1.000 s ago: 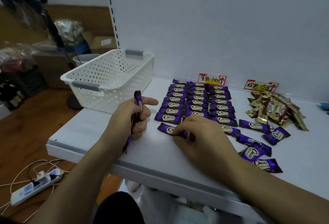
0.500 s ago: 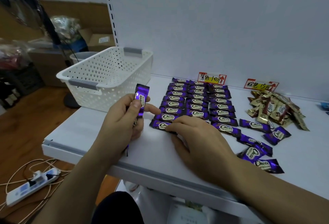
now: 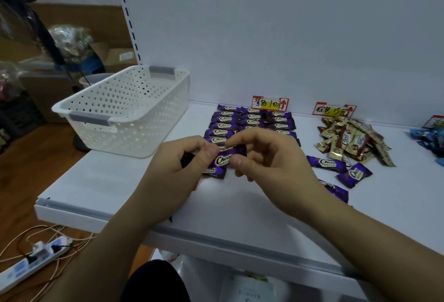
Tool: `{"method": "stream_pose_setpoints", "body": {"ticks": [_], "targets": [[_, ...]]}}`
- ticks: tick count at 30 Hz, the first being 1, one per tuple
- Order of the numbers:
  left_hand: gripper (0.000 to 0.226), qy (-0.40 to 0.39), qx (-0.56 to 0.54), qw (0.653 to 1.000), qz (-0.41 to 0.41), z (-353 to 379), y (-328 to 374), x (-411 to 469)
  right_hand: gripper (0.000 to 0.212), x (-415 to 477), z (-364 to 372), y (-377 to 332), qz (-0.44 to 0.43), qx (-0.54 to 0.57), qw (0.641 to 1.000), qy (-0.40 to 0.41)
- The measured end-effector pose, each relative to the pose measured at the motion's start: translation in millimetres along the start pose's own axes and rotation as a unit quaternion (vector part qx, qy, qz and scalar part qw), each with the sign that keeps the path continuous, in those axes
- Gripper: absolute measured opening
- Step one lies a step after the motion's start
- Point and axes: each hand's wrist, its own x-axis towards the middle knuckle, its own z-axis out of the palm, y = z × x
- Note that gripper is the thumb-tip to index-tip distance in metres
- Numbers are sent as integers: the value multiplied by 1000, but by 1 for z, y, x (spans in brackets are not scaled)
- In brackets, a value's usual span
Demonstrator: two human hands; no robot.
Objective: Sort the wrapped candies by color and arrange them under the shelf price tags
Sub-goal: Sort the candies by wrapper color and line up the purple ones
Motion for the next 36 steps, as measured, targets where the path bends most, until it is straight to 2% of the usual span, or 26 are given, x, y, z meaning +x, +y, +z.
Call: {"method": "stream_pose_setpoints", "body": {"ticks": [3, 6, 9, 12, 15, 19, 24, 28, 36], "targets": [[33, 62, -55, 996, -25, 5, -4, 8, 21, -11, -13, 12, -37, -116, 991, 51], [37, 122, -141, 981, -52, 9, -6, 12, 22, -24, -20, 21, -85, -251, 964, 30], [38, 140, -207, 966, -62, 15, -6, 13, 34, -33, -23, 27, -123, -342, 931, 10], [35, 144, -234, 959, -72, 18, -6, 13, 40, -38, -23, 31, -135, -393, 909, 26], [34, 145, -233, 959, -77, 17, -6, 12, 40, -41, -20, 28, -136, -418, 897, 44], [35, 143, -222, 961, -75, 15, -6, 9, 36, -46, -15, 27, -128, -448, 885, 0], [35, 140, -225, 961, -73, 15, -7, 10, 46, -45, -11, 27, -108, -476, 872, -34], [34, 139, -226, 961, -74, 16, -8, 11, 46, -43, -11, 28, -94, -503, 858, -44], [36, 153, -213, 963, -68, 18, -10, 10, 49, -44, -10, 23, -84, -511, 854, -43]]}}
